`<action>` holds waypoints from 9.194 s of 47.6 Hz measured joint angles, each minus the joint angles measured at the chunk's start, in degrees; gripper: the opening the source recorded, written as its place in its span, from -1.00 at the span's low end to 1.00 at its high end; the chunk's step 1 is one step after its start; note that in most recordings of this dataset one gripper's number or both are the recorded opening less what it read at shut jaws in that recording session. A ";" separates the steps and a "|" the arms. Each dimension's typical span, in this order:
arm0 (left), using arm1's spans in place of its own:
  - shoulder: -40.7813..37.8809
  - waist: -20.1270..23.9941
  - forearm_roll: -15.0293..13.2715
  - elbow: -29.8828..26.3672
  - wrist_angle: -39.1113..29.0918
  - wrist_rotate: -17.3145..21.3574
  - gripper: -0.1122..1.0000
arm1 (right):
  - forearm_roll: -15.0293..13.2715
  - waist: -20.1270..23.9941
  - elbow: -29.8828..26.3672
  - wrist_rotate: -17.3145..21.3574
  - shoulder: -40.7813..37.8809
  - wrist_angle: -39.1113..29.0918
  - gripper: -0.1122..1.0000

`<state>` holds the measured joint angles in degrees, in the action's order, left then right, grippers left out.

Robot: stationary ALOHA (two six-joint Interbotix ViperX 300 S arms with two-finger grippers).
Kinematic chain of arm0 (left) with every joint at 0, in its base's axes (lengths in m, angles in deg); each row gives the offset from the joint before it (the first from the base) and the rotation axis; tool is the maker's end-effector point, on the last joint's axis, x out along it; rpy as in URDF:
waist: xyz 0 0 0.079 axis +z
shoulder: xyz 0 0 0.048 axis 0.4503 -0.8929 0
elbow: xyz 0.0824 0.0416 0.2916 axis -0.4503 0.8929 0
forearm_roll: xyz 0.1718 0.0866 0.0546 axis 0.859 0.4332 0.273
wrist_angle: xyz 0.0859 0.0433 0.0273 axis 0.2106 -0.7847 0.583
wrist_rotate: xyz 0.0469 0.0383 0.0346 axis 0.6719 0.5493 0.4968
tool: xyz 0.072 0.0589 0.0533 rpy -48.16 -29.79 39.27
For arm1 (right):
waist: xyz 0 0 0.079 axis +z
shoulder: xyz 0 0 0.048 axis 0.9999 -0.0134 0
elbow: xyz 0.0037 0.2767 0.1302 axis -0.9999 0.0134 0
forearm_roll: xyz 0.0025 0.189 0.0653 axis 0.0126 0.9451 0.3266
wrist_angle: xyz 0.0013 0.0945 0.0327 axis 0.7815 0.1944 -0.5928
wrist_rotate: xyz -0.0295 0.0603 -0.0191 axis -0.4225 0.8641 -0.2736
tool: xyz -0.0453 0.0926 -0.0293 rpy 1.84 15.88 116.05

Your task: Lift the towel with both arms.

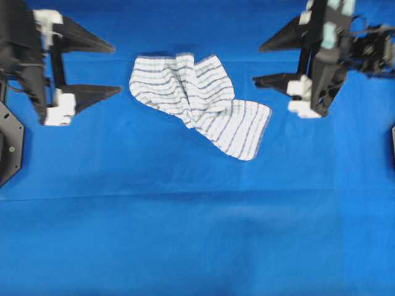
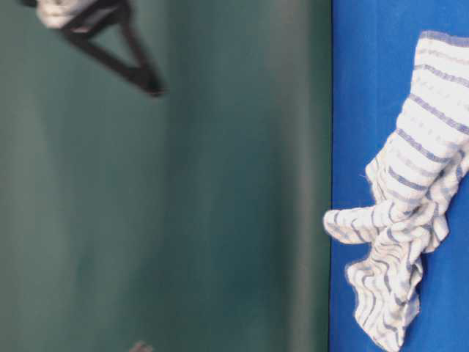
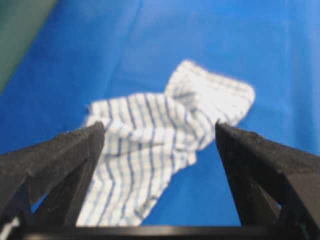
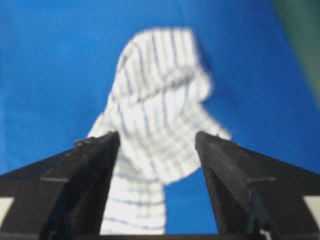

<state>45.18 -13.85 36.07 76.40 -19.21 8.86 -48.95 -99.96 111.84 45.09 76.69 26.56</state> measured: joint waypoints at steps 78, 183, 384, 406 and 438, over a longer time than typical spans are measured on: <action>-45.88 1.49 0.00 -1.23 21.18 0.26 -0.13 | 0.09 7.91 3.16 9.58 -33.84 22.50 -0.11; 5.19 0.44 0.09 -16.79 -20.57 -0.18 -0.75 | -9.49 0.35 -16.26 6.86 6.68 -12.48 -0.70; -7.82 -6.50 -0.18 -10.28 -14.85 -3.52 -0.76 | -10.20 0.62 -5.01 9.84 1.23 -11.69 -0.81; 7.56 0.00 -0.18 -16.79 -20.92 -3.34 -0.76 | -10.72 0.70 -20.21 3.16 2.90 -21.62 -0.81; 8.44 1.23 -0.18 -18.98 -23.38 -3.16 -0.76 | -10.72 0.70 -24.08 1.58 2.90 -23.99 -0.81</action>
<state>53.62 -12.61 35.89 57.42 -42.58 5.69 -59.67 -99.25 87.75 46.67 79.59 2.57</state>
